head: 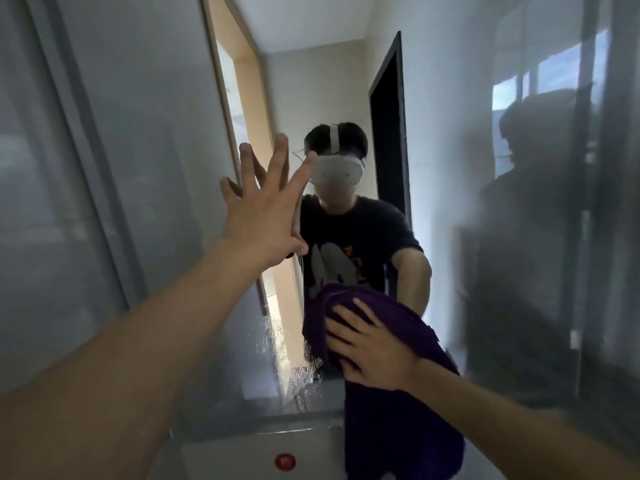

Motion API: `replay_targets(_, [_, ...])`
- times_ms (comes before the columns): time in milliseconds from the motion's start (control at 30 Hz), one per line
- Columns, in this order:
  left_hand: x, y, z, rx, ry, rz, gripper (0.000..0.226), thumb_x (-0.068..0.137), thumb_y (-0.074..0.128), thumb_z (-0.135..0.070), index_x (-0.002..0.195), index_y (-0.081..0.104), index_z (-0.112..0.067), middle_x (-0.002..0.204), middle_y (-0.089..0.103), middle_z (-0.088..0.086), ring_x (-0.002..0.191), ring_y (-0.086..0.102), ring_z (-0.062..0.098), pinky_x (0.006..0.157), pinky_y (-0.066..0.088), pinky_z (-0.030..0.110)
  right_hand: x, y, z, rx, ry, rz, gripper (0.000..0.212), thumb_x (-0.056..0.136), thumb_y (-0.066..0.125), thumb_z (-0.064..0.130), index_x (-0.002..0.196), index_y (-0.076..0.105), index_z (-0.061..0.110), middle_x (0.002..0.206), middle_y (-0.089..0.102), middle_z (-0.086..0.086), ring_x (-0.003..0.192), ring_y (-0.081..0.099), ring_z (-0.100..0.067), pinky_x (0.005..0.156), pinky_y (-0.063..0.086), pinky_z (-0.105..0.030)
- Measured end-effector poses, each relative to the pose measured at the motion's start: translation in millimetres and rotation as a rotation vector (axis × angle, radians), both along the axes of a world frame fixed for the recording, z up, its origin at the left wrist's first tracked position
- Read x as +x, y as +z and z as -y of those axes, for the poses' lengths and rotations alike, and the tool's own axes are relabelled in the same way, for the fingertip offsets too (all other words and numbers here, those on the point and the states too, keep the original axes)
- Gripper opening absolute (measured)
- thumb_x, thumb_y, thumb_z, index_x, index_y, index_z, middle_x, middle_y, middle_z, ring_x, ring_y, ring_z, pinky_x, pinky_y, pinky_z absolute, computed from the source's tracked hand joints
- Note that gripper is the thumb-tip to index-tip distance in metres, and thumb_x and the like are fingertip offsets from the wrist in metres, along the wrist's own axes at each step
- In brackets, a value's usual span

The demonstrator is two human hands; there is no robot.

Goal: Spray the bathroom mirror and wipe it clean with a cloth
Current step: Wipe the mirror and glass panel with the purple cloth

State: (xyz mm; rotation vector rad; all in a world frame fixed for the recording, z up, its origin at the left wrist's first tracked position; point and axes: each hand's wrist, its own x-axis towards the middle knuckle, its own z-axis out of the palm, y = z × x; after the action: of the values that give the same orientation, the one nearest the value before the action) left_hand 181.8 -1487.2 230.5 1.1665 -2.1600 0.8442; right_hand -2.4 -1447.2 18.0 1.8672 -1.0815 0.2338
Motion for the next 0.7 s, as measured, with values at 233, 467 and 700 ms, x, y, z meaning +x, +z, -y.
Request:
replay_targets(233, [-1.9,-0.7,-2.0,0.003,-0.007,-0.009,0.147,0.059,0.091,-0.061,0.158,-0.017,-0.043,0.166,-0.033,-0.002,0.151,-0.021,0.050,0.113,0.020,0.077,-33.5,79.2,-7.3,-0.218,-0.044,0.181,0.063,0.078,0.059,0.040,0.136,0.052,0.016,0.143,0.058,-0.010,0.141,0.034,-0.037,0.124,0.002,-0.054])
replay_targets(467, [-2.6,-2.6,1.2,0.008,-0.021,-0.024,0.148,0.060,0.092,-0.057,0.158,-0.018,-0.044,0.166,-0.033,-0.001,0.151,-0.025,0.048,0.114,0.013,0.077,-5.8,126.5,-2.0,-0.349,-0.345,0.584,0.060,0.085,0.045,0.042,0.133,0.056,0.007,0.147,0.049,-0.020,0.144,0.027,-0.047,0.120,0.000,-0.065])
replay_targets(700, [12.5,8.7,-0.7,-0.005,-0.086,0.017,0.139,0.060,0.084,-0.071,0.156,-0.015,-0.048,0.168,-0.026,-0.007,0.155,-0.013,0.044,0.112,0.025,0.071,15.8,74.3,-1.4,-0.238,-0.314,0.510,0.057,0.084,0.049,0.044,0.129,0.062,0.010,0.141,0.053,-0.019,0.138,0.031,-0.048,0.120,-0.002,-0.067])
